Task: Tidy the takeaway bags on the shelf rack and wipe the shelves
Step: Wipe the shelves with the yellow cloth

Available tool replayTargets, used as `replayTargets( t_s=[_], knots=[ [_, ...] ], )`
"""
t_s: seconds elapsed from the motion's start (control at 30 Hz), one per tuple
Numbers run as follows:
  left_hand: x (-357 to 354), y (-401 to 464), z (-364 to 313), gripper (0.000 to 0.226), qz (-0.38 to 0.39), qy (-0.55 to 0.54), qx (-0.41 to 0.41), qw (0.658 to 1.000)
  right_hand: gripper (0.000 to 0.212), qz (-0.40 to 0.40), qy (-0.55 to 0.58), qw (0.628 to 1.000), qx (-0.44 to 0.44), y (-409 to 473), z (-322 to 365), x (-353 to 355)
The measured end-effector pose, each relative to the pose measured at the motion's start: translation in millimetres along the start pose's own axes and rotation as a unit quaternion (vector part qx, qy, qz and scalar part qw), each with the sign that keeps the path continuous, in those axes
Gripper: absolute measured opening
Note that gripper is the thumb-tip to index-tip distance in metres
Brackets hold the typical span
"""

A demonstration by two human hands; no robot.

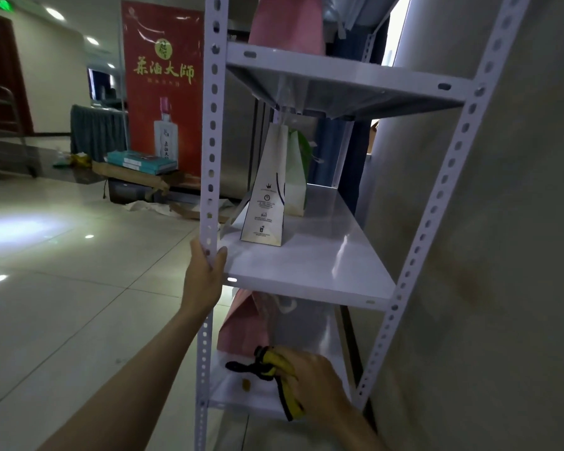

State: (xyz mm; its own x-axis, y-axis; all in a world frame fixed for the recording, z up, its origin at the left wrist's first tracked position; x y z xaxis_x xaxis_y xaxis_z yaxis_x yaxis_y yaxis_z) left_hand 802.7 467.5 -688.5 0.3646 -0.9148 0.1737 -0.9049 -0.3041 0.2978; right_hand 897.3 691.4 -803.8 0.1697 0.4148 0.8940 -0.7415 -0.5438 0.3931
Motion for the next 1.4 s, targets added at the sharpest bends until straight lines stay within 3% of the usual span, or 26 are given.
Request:
replayTargets(
  t_s=[0.2, 0.37, 0.47, 0.57, 0.67, 0.73, 0.8, 0.9, 1.0, 1.07, 1.2, 1.27, 1.4],
  knots=[
    [-8.9, -5.9, 42.7, 0.04, -0.031, 0.006, -0.029, 0.999, 0.033, 0.005, 0.059, 0.989, -0.136, -12.7, -50.6, -91.1],
    [-14.5, -6.5, 67.5, 0.062, -0.076, -0.019, -0.073, 0.994, 0.044, 0.021, 0.063, 0.98, -0.185, -11.5, -76.6, -161.0],
    [-16.8, -2.9, 78.7, 0.067, -0.092, -0.034, -0.1, 0.99, 0.055, -0.014, 0.096, 0.97, -0.221, -11.1, -79.1, -191.9],
    [-18.6, 0.4, 85.9, 0.067, -0.122, -0.049, -0.118, 0.984, 0.027, -0.093, 0.179, 0.934, -0.294, -6.0, -77.7, -210.7],
    [-21.7, 2.3, 89.7, 0.062, -0.143, -0.053, -0.142, 0.978, 0.016, -0.13, 0.147, 0.935, -0.294, 12.0, -78.7, -231.6],
    [-24.0, 5.9, 94.9, 0.054, -0.153, -0.051, -0.15, 0.975, 0.021, -0.1, 0.086, 0.944, -0.303, 29.1, -76.3, -237.8],
    [-24.7, 6.8, 97.5, 0.049, -0.161, -0.045, -0.152, 0.974, 0.02, -0.067, -0.014, 0.963, -0.26, 44.8, -69.0, -243.3],
    [-24.6, 4.0, 95.9, 0.047, -0.17, -0.043, -0.16, 0.971, 0.019, -0.097, -0.125, 0.974, -0.161, 51.7, -51.6, -243.6],
    [-23.7, 2.5, 91.9, 0.052, -0.165, -0.049, -0.162, 0.972, 0.02, -0.089, -0.102, 0.985, -0.102, 39.9, -57.7, -249.3],
    [-22.7, 0.7, 88.2, 0.059, -0.159, -0.053, -0.164, 0.972, 0.022, -0.062, -0.059, 0.99, -0.111, 23.2, -68.0, -244.6],
    [-21.1, 0.3, 88.7, 0.049, -0.153, -0.051, -0.156, 0.974, 0.03, -0.085, -0.031, 0.981, -0.171, -5.7, -96.8, -221.2],
    [-22.0, 0.8, 89.6, 0.045, -0.159, -0.051, -0.151, 0.974, 0.023, -0.115, -0.043, 0.969, -0.213, -12.3, -102.3, -209.6],
    [-23.6, -0.9, 85.1, 0.052, -0.159, -0.051, -0.151, 0.974, 0.022, -0.07, 0.024, 0.963, -0.261, 2.2, -87.4, -219.3]
  ],
)
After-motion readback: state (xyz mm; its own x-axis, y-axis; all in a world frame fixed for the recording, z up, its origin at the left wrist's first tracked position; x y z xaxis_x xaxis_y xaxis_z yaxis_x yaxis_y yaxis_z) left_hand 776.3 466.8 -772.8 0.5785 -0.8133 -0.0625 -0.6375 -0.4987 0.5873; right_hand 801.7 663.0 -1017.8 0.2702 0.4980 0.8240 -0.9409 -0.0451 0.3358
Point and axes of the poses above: each hand's wrist, its own y-axis towards the middle knuckle, its own x-axis out of the back of the hand, z = x × y, the point moved 5 cm from there along y, towards the middle knuckle, and after that the axes turned 11 degrees about x, right-handed, at the moved point
